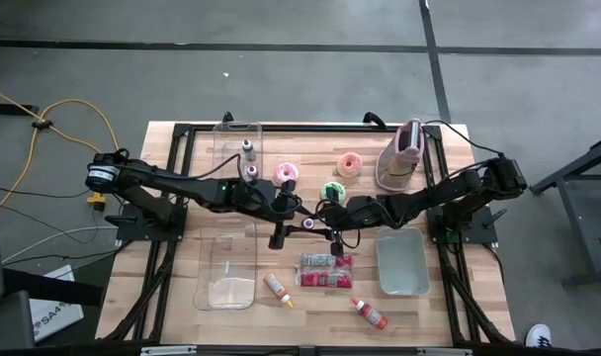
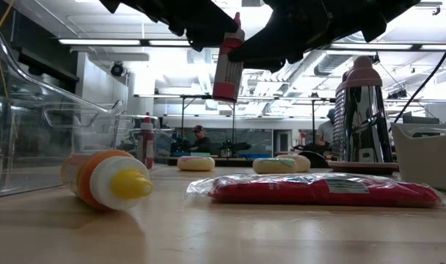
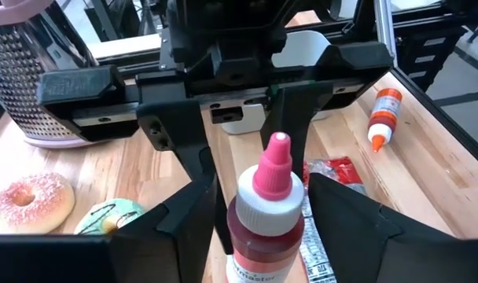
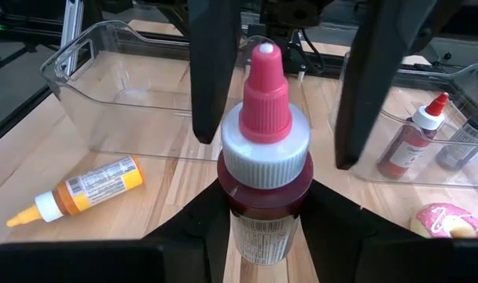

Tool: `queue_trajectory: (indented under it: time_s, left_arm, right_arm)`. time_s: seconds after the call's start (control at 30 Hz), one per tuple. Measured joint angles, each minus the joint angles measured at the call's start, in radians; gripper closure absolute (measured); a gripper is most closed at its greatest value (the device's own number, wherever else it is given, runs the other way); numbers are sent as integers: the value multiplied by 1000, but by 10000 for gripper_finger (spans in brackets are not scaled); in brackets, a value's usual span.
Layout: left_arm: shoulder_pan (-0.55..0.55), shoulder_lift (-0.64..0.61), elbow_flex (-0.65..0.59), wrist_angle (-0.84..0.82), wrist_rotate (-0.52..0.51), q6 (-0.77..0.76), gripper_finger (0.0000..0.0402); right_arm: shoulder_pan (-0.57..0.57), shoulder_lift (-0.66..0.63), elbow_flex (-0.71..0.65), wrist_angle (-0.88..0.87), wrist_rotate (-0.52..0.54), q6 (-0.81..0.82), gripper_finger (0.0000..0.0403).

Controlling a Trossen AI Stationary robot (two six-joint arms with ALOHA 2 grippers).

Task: Pick & Place Food Item
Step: Put the pink food coloring bottle into the top transparent bin

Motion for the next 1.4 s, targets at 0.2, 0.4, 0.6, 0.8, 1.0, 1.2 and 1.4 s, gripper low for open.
queue_trajectory:
  time_s: [0.2,0.4,0.6,0.8,1.0,1.2,1.4]
  left_arm:
    - [0,0,0,0,1,-1,229]
    - [0,0,0,-1,1,-3,230]
    - [0,0,0,-1,1,-3,230]
    - [0,0,0,-1,1,-3,230]
    - [0,0,0,-1,1,1,230]
    - [0,6,0,1,1,30,252]
    - [0,19,0,4,2,31,287]
  right_arm:
    - [0,0,0,10,0,0,273]
    - [0,0,0,24,0,0,273]
    - [0,0,0,24,0,0,273]
    - [0,0,0,34,-1,0,273]
    - [0,0,0,35,-3,0,273]
    - [0,0,0,36,-3,0,273]
    - [0,0,0,29,-4,0,273]
